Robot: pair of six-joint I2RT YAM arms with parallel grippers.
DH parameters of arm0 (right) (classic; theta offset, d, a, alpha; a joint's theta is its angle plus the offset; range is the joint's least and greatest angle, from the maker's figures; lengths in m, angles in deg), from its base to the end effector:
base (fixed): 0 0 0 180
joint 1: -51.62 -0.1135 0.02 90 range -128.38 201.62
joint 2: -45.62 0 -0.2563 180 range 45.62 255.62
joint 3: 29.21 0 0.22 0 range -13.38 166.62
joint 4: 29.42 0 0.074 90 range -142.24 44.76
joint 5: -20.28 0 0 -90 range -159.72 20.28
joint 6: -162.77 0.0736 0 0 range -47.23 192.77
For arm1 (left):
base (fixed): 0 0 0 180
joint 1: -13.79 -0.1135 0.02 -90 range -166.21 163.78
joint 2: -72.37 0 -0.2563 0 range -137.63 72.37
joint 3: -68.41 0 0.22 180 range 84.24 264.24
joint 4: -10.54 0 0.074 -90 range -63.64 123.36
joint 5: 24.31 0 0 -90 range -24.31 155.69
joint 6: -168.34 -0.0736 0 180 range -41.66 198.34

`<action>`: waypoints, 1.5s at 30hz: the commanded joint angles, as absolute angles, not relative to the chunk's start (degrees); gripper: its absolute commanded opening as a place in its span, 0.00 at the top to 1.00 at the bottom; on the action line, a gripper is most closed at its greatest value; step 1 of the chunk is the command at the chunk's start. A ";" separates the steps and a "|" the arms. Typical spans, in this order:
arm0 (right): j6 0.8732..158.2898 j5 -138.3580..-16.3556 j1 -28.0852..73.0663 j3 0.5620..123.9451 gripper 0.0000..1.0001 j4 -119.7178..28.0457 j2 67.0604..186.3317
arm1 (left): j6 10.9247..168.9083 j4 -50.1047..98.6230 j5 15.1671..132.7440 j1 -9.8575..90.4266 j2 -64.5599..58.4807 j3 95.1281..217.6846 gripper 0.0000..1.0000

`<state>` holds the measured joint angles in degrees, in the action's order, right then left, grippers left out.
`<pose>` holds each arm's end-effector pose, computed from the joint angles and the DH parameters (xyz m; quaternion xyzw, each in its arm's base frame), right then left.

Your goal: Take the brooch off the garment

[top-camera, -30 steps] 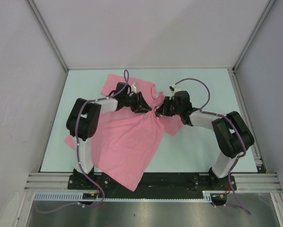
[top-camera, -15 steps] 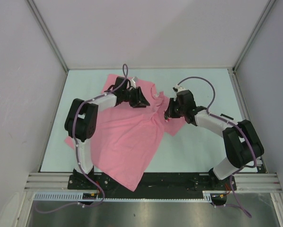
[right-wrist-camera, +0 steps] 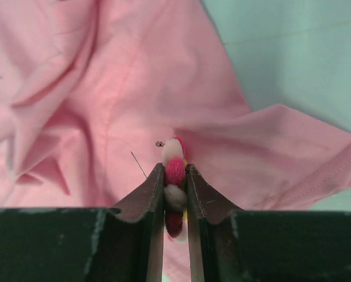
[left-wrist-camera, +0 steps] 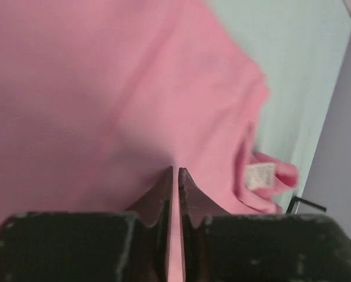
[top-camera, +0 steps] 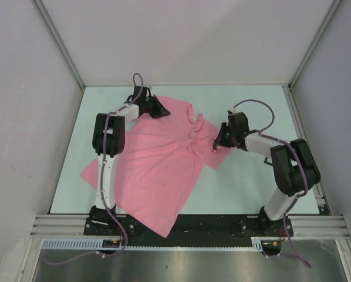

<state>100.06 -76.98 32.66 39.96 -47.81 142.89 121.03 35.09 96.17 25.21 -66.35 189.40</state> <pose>0.3258 0.1218 0.1575 0.0439 0.9262 0.1994 0.3171 0.5061 -0.1403 0.1231 -0.1354 0.8784 -0.3916 0.2382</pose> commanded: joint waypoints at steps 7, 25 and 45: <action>106.69 -64.10 36.58 41.20 1.00 -56.66 143.61 | 138.36 31.92 100.75 20.91 -76.42 197.61 1.00; 97.57 -56.18 46.87 45.68 1.00 -57.81 143.53 | 131.25 41.04 102.52 19.14 -83.30 221.26 0.93; 93.32 -100.54 30.80 47.80 1.00 -62.13 118.22 | 108.23 37.27 112.96 36.97 -17.83 168.64 0.35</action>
